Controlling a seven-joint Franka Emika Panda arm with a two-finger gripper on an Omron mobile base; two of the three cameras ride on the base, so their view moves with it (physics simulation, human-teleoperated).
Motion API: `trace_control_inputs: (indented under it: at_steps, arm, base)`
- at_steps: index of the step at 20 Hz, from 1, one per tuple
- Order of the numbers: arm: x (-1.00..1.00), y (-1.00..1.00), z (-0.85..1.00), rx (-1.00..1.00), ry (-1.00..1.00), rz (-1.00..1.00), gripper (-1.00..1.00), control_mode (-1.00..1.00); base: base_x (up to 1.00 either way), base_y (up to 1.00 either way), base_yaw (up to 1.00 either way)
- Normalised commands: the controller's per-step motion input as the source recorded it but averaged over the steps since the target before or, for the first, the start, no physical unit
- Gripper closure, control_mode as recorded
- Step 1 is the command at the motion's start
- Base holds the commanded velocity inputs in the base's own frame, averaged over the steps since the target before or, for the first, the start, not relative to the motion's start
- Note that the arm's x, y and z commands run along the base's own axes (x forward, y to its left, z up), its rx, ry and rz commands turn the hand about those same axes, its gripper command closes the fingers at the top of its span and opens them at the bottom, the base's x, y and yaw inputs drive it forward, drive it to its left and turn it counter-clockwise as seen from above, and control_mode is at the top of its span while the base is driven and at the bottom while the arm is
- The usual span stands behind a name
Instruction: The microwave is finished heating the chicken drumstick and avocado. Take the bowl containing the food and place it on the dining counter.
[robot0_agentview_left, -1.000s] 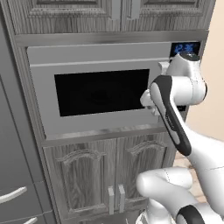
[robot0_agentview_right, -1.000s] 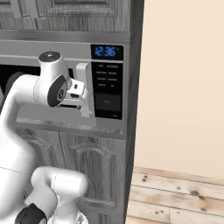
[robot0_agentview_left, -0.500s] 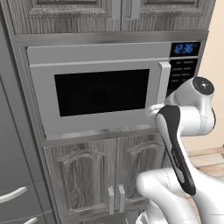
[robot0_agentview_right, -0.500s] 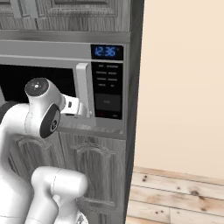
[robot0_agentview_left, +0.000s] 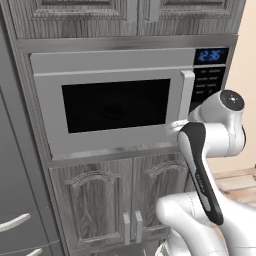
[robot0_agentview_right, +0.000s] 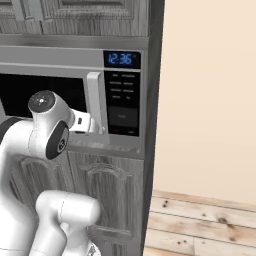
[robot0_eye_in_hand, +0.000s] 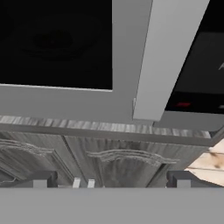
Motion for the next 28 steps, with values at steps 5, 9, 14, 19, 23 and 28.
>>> trace_control_inputs:
  at_steps: [5, 9, 14, 19, 23, 28]
  arm:
    - [0.0, 0.0, 0.0, 0.0, 0.0, 0.0, -1.0, 1.0]
    - [0.0, 0.0, 0.0, 0.0, 0.0, 0.0, -1.0, 1.0]
    - [0.0, 0.0, 0.0, 0.0, 0.0, 0.0, -1.0, 1.0]
    - [0.0, 0.0, 0.0, 0.0, 0.0, 0.0, -1.0, 1.0]
    - [0.0, 0.0, 0.0, 0.0, 0.0, 0.0, -1.0, 1.0]
    - [0.0, 0.0, 0.0, 0.0, 0.0, 0.0, -1.0, -1.0]
  base:
    - [-0.16, -0.16, 0.0]
    - [-0.33, -0.38, 0.0]
    - [-0.37, -0.31, 0.0]
    - [-0.44, -0.11, 0.0]
    - [-0.45, -0.05, 0.0]
    - [0.0, 0.0, 0.0]
